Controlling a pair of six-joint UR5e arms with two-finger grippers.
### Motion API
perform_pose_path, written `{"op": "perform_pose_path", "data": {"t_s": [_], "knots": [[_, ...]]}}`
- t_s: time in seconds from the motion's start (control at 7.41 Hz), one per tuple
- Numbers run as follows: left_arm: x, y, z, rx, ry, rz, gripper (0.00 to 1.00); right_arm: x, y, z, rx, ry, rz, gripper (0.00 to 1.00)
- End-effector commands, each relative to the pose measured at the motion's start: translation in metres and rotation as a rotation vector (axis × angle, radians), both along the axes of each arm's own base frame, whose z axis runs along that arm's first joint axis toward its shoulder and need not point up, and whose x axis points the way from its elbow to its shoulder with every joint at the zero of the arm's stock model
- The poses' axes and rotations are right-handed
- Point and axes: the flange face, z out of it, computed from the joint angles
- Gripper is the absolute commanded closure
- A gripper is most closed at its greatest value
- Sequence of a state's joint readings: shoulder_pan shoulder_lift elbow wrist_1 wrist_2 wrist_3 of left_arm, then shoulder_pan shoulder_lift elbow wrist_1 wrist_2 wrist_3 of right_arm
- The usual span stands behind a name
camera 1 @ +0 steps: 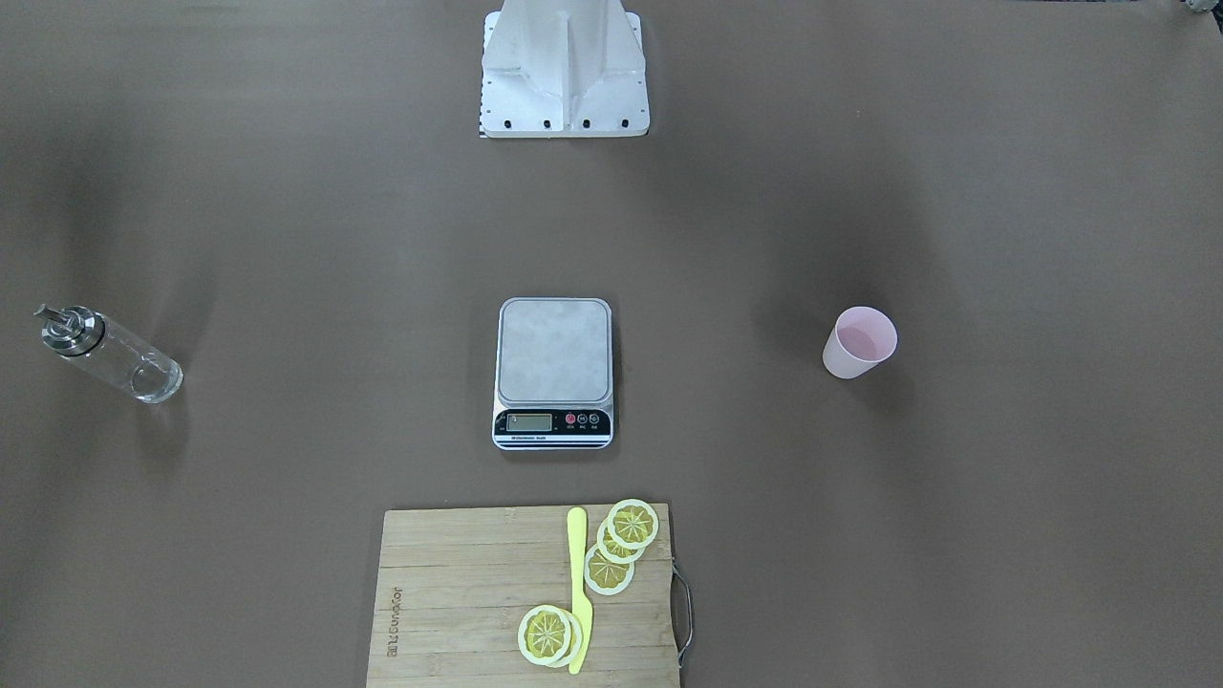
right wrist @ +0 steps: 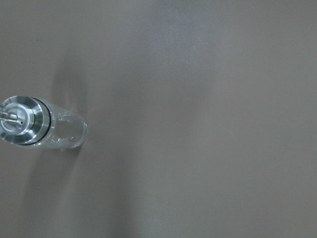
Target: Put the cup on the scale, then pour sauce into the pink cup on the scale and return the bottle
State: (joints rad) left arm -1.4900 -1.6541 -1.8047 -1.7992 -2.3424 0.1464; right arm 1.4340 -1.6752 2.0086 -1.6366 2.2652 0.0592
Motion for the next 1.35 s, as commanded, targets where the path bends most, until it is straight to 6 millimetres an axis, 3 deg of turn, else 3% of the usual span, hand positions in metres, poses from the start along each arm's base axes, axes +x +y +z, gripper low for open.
{"op": "perform_pose_path", "data": {"t_s": [0.0,0.4,0.67,0.94,1.21], "knots": [[0.018,-0.002,-0.005,-0.072,0.036,-0.034,0.02,-0.002,-0.003,0.021,-0.055,0.002,0.010,0.00],[0.106,0.005,-0.020,-0.250,0.164,-0.099,0.02,-0.006,-0.004,0.034,-0.098,0.001,0.019,0.02],[0.169,0.021,-0.033,-0.298,0.230,-0.072,0.02,-0.017,0.002,0.041,0.022,-0.027,-0.021,0.00],[0.199,0.023,-0.049,-0.333,0.269,-0.071,0.02,-0.019,0.017,0.072,0.176,-0.107,-0.054,0.00],[0.228,0.027,-0.053,-0.367,0.255,-0.118,0.03,-0.023,0.021,0.092,0.232,-0.171,-0.080,0.00]]}}
